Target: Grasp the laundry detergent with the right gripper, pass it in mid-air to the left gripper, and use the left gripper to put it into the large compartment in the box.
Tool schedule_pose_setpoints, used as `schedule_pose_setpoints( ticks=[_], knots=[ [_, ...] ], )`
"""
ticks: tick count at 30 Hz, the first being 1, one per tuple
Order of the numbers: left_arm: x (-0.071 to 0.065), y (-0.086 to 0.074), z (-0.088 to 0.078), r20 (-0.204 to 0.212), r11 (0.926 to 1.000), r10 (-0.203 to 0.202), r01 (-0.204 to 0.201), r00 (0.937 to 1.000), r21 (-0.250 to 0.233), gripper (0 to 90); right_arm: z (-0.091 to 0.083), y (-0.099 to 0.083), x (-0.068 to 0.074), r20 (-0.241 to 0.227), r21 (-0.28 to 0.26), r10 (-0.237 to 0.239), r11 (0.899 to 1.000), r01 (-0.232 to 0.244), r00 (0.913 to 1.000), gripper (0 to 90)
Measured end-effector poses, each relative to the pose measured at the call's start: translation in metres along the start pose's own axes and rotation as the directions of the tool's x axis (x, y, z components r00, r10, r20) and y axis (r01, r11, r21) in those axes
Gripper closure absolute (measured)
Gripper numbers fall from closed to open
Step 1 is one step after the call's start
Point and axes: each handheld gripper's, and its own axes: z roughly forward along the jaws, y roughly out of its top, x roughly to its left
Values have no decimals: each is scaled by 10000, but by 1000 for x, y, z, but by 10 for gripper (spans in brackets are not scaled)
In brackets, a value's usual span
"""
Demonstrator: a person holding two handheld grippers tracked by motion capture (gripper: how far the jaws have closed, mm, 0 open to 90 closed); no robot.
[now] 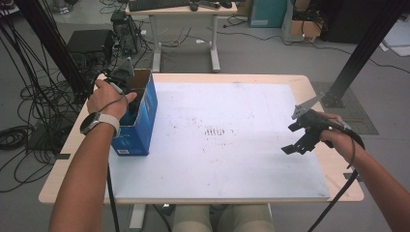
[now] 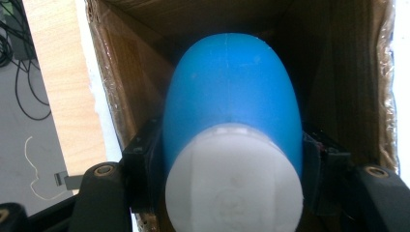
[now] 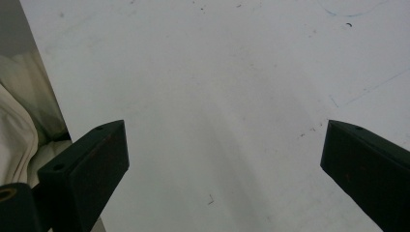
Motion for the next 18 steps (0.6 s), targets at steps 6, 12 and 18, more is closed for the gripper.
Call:
schedule_pose_setpoints(
  ticks=[6,12,18],
  knots=[
    [0,0,0,-22,10000,14,-14,10000,11,374,0,0,0,-2,0,9,10000,-9,10000,30],
    [0,0,0,-13,10000,-23,23,10000,48,373,0,0,0,-16,-28,21,10000,-21,10000,31],
    [0,0,0,-21,10000,13,-13,10000,7,374,0,-1,0,-17,-22,-6,10000,6,10000,31]
  ],
)
